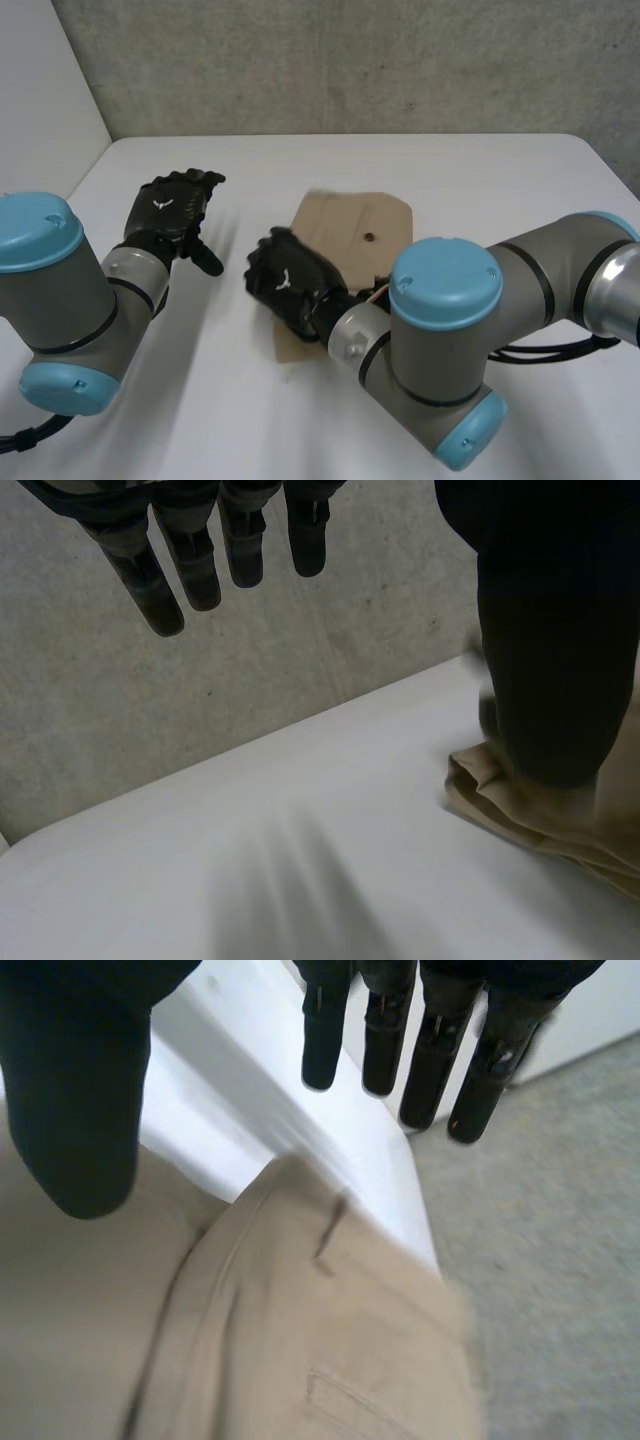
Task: Fold the shorts.
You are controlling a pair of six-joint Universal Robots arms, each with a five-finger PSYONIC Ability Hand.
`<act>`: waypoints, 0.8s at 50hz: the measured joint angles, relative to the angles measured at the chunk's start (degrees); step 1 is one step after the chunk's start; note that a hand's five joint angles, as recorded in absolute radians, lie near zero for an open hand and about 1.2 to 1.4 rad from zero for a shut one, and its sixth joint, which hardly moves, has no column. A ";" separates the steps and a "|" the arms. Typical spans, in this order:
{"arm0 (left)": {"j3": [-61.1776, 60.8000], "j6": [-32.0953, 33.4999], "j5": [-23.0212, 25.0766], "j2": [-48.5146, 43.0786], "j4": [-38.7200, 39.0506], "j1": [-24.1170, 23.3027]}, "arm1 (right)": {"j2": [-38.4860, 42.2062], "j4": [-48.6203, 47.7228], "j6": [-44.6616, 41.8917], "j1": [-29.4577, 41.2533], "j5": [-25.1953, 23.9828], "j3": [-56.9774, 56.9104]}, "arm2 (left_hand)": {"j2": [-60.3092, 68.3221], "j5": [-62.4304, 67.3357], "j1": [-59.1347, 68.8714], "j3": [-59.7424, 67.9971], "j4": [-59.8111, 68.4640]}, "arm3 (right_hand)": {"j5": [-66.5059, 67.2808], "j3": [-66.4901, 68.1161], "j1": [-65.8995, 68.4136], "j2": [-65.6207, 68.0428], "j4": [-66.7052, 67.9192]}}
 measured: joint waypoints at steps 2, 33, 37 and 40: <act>0.36 0.04 0.02 0.10 -0.01 -0.04 | -0.77 -0.09 2.33 -0.11 -1.30 0.82 | 0.00 0.00 0.00 0.00 0.00 | -9.24 -9.90 -7.99 -9.27 -10.30; 31.09 4.06 3.47 -22.81 -21.43 -10.94 | 0.01 14.15 45.71 -17.41 11.38 -10.49 | 4.49 3.30 5.34 3.61 4.39 | -11.60 -13.69 -10.20 -12.43 -12.40; 28.86 7.99 1.50 -22.63 -22.70 -10.87 | -0.29 14.09 44.63 -17.31 11.10 -9.62 | 12.08 11.14 13.50 11.42 12.04 | -11.60 -13.69 -10.20 -12.43 -12.41; 26.24 10.37 -0.27 -21.60 -20.85 -10.74 | -0.42 13.97 43.73 -17.13 10.95 -9.29 | 18.09 17.00 19.86 17.39 18.03 | -11.60 -13.69 -10.20 -12.43 -12.40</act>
